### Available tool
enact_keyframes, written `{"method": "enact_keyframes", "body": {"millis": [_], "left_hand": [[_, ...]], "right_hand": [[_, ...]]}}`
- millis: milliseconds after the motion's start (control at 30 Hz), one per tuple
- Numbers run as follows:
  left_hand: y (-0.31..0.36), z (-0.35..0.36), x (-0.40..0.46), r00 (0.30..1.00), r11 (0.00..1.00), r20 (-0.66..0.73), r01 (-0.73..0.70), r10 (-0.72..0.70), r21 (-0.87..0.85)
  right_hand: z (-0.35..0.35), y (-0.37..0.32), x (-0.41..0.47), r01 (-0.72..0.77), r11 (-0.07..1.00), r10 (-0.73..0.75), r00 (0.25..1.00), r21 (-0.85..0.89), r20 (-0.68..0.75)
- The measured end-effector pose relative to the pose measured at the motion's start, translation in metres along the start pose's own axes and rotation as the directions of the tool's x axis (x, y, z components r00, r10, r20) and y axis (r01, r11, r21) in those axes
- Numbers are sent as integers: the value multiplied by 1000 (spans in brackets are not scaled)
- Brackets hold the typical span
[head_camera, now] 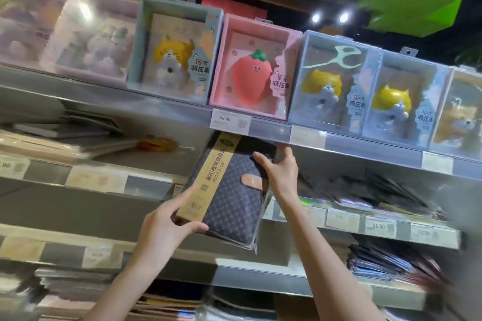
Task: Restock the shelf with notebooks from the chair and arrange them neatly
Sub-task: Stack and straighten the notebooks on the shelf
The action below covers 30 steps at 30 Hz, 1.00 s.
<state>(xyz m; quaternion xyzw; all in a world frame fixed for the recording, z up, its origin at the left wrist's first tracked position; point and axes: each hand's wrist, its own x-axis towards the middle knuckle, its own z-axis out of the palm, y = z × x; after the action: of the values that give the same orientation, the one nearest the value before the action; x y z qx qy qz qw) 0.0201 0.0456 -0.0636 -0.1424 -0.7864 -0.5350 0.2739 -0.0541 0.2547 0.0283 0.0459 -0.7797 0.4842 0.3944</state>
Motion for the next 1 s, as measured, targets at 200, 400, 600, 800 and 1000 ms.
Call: {"method": "enact_keyframes", "body": {"millis": [200, 400, 600, 800, 1000], "left_hand": [[-4, 12, -9, 989, 996, -111, -93, 93, 4], [-23, 19, -16, 949, 964, -177, -247, 261, 94], [-19, 17, -15, 939, 959, -204, -256, 276, 122], [-1, 13, -12, 938, 964, -224, -251, 265, 89], [25, 13, 0, 933, 971, -280, -239, 227, -11]], "right_hand": [[7, -5, 19, -123, 992, 126, 989, -41, 71], [1, -3, 17, -92, 989, 114, 973, -116, 199], [-33, 5, -54, 114, 993, -113, 956, 15, 269], [-18, 32, -172, 432, 895, -420, 900, -114, 111], [6, 33, -125, 561, 705, -631, 776, -435, -21]]}}
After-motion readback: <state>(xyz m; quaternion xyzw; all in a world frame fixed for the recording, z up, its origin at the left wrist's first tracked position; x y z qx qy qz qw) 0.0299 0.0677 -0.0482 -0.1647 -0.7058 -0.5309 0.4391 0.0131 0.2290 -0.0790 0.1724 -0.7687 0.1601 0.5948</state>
